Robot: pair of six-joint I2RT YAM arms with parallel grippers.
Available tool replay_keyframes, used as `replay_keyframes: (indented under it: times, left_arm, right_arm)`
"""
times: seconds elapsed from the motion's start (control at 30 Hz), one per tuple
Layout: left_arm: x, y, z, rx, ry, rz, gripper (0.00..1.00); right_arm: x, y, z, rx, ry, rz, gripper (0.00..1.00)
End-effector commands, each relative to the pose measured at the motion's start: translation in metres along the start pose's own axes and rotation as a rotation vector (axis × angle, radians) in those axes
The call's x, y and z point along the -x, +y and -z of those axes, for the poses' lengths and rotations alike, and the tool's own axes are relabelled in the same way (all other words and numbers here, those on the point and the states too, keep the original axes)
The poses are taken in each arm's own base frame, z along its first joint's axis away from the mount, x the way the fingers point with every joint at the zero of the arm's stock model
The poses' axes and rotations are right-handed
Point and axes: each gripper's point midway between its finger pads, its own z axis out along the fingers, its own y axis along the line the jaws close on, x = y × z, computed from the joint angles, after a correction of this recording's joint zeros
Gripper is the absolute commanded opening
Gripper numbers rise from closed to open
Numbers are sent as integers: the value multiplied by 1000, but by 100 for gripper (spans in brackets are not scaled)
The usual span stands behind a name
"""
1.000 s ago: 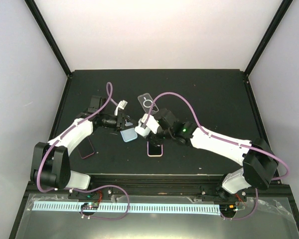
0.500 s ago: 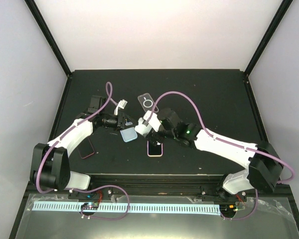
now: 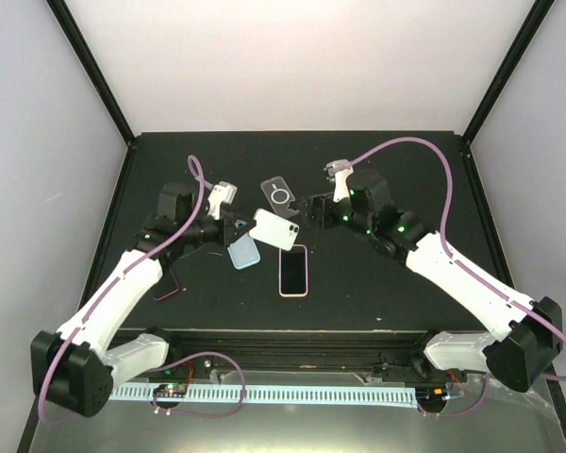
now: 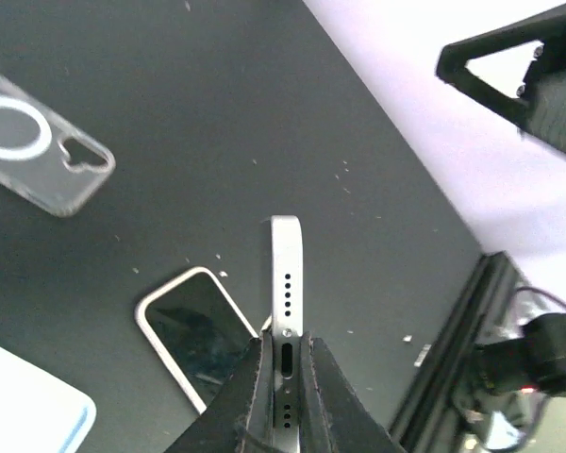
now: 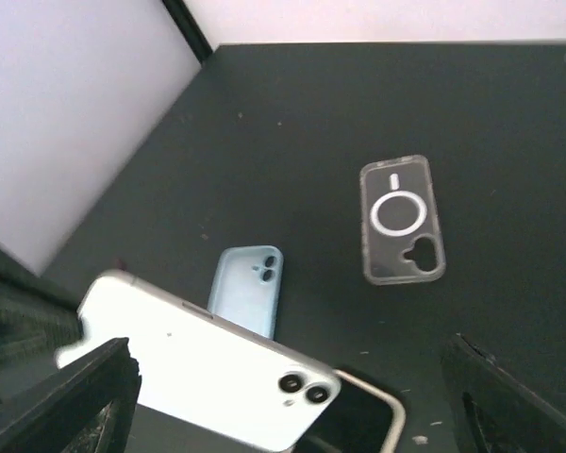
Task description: Put the phone into the phone case
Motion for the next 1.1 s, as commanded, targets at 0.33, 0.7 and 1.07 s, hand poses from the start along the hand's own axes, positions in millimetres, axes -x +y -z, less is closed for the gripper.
replay_keyframes:
  times: [0.33,0.7,1.07]
  left_arm:
    - [37,-57,42,347,-302,-696,2]
    - [13,-80,38,422,-266,-1045,2]
    - [2,-80,25,537,-193,-1223,1]
  right_arm:
    - [-11,66,7,399,290,-730,77]
    - [-16,79,9,528,314,-888,70]
    - [-31,79,-3,510,369,-901,70]
